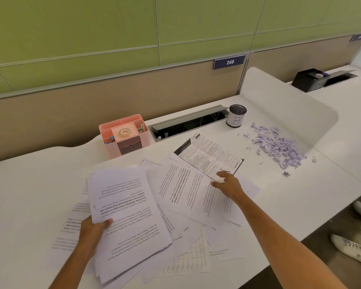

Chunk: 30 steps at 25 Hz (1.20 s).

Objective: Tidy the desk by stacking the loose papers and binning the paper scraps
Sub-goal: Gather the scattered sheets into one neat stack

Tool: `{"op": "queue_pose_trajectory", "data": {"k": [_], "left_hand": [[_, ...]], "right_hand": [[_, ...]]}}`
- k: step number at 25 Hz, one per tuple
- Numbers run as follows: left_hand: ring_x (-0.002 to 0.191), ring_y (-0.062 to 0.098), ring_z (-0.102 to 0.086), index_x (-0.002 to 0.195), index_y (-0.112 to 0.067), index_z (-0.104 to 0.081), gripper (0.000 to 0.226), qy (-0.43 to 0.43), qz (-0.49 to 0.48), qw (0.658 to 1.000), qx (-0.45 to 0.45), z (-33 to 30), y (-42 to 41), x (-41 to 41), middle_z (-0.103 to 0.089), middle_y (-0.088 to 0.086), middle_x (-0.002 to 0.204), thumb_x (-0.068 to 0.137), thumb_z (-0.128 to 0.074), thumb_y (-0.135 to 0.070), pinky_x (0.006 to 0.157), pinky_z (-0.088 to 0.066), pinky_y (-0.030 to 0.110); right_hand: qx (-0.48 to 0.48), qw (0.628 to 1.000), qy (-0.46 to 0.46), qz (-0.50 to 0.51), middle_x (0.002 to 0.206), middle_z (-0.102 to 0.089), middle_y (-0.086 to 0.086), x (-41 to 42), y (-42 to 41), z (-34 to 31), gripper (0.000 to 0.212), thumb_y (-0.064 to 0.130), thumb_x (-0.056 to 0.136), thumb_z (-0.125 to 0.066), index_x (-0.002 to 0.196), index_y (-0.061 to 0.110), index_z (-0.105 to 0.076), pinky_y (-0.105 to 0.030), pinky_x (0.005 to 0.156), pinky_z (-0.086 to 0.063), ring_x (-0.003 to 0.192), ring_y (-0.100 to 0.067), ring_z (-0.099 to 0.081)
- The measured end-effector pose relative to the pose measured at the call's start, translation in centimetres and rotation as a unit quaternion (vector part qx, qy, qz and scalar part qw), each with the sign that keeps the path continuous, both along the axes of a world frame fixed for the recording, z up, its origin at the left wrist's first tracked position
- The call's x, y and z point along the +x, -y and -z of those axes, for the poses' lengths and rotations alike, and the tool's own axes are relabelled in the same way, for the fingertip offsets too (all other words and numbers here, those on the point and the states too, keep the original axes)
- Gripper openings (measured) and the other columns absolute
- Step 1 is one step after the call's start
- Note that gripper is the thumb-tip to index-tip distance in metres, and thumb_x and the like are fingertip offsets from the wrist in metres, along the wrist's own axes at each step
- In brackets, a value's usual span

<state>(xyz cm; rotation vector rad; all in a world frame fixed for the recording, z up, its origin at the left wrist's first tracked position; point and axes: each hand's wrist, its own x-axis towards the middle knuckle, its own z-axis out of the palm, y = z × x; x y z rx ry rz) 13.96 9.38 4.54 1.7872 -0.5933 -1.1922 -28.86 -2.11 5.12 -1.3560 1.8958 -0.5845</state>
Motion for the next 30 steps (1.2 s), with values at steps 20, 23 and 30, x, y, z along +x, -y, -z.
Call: {"op": "queue_pose_trajectory", "data": {"k": [20,23,30], "left_hand": [[0.112,0.039,-0.057,0.13,0.003,-0.055,0.049,0.086,-0.033,0.995,0.029,1.5,0.3,-1.3,-0.061,0.022,0.125,0.083,-0.068,0.005,0.099,-0.044,0.049],[0.104,0.034,-0.058,0.13,0.003,-0.055,0.049,0.083,-0.032,0.996,0.032,1.2,0.3,-1.3,-0.062,0.023,0.125,0.083,-0.069,0.005,0.098,-0.044,0.047],[0.099,0.03,-0.056,0.128,0.004,-0.056,0.046,0.082,-0.024,0.996,0.022,0.2,0.8,-1.0,-0.062,0.023,0.123,0.084,-0.067,0.006,0.095,-0.044,0.045]], "right_hand": [[-0.064,0.941,-0.301,-0.143,0.142,-0.053,-0.001,4.6,-4.0,3.9,0.04,0.015,0.083,-0.061,0.121,0.028,-0.065,-0.059,0.113,-0.018,0.134,-0.026,-0.045],[-0.077,0.939,-0.292,-0.164,0.119,-0.069,0.0,5.6,-6.1,4.4,0.039,0.016,0.061,-0.08,0.097,0.03,-0.076,-0.059,0.1,-0.041,0.112,-0.026,-0.063],[-0.089,0.935,-0.282,-0.196,0.086,-0.071,0.007,5.8,-5.9,3.0,0.018,0.025,0.071,-0.063,0.084,0.023,-0.075,-0.047,0.108,-0.036,0.095,-0.017,-0.062]]}}
